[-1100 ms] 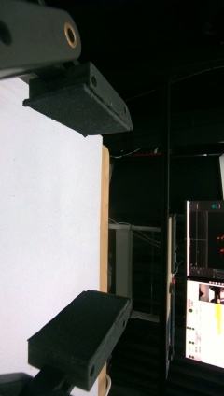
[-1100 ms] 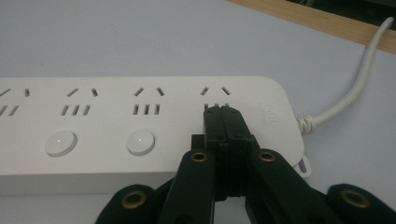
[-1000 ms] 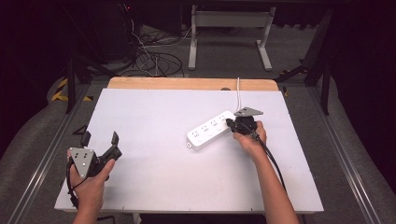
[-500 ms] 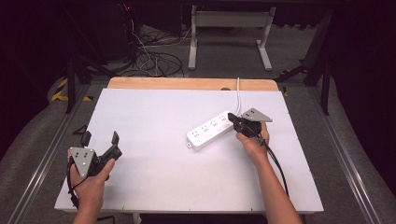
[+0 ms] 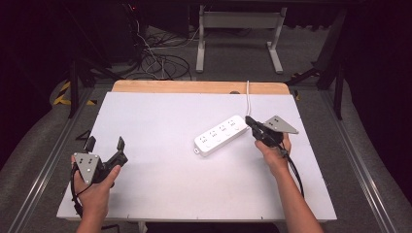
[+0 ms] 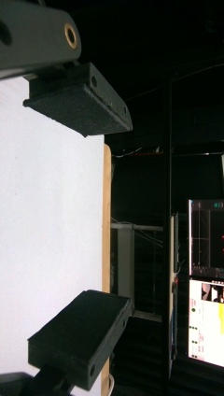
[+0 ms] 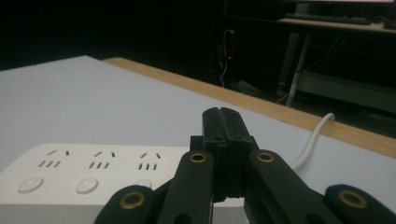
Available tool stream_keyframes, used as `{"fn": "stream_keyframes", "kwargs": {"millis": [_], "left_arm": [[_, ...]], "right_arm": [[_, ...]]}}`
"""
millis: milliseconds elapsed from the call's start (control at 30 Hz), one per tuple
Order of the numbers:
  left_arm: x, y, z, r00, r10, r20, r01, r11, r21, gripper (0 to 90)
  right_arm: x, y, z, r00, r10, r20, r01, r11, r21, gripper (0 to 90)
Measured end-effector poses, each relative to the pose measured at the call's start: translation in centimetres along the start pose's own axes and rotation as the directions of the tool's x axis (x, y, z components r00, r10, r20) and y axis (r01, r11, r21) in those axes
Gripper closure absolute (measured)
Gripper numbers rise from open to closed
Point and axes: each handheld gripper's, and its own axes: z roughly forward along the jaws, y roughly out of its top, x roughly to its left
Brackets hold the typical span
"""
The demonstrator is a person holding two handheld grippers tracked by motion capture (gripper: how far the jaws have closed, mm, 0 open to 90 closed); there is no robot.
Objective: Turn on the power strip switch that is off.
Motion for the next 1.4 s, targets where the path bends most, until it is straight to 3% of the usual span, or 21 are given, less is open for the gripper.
{"fn": "stream_keyframes", "kwargs": {"millis": [33, 67, 133, 333, 633, 800, 833, 1400], "left_arm": [[0.0, 0.0, 0.0, 1.0000, 0.000, 0.000, 0.000, 1.0000, -0.001, 15.1], [0.0, 0.0, 0.0, 1.0000, 0.001, 0.000, -0.001, 1.0000, -0.002, 15.1], [-0.1, 0.0, 0.0, 1.0000, 0.000, 0.000, 0.000, 1.0000, -0.002, 15.1], [-0.1, 0.0, 0.0, 1.0000, 0.005, -0.001, -0.005, 1.0000, -0.002, 15.1], [-0.1, 0.0, 0.0, 1.0000, 0.001, -0.001, -0.001, 1.0000, -0.004, 15.1], [-0.1, 0.0, 0.0, 1.0000, 0.004, -0.001, -0.004, 1.0000, -0.004, 15.1], [-0.1, 0.0, 0.0, 1.0000, 0.003, -0.001, -0.003, 1.0000, -0.004, 15.1], [-0.3, 0.1, 0.2, 1.0000, 0.009, 0.005, -0.009, 1.0000, -0.003, 15.1]], "right_arm": [[0.0, 0.0, 0.0, 1.0000, 0.000, 0.000, 0.000, 1.000, 0.000, 90.0], [-0.2, 0.0, -1.1, 0.9998, 0.011, 0.015, -0.011, 0.999, -0.044, 90.0], [-0.5, -0.1, -2.2, 0.9990, 0.025, 0.036, -0.022, 0.997, -0.080, 90.0], [-1.0, -0.2, -4.8, 0.9955, 0.027, 0.091, -0.013, 0.989, -0.149, 90.0], [-0.8, 0.3, -7.0, 0.9957, 0.024, 0.089, -0.007, 0.981, -0.194, 90.0], [-0.2, -0.1, -9.1, 0.9961, 0.005, 0.088, 0.012, 0.980, -0.198, 90.0], [-0.1, -0.2, -9.3, 0.9958, -0.011, 0.091, 0.029, 0.981, -0.193, 90.0], [0.0, -0.5, -9.8, 0.9894, -0.023, 0.143, 0.052, 0.978, -0.204, 86.0]]}}
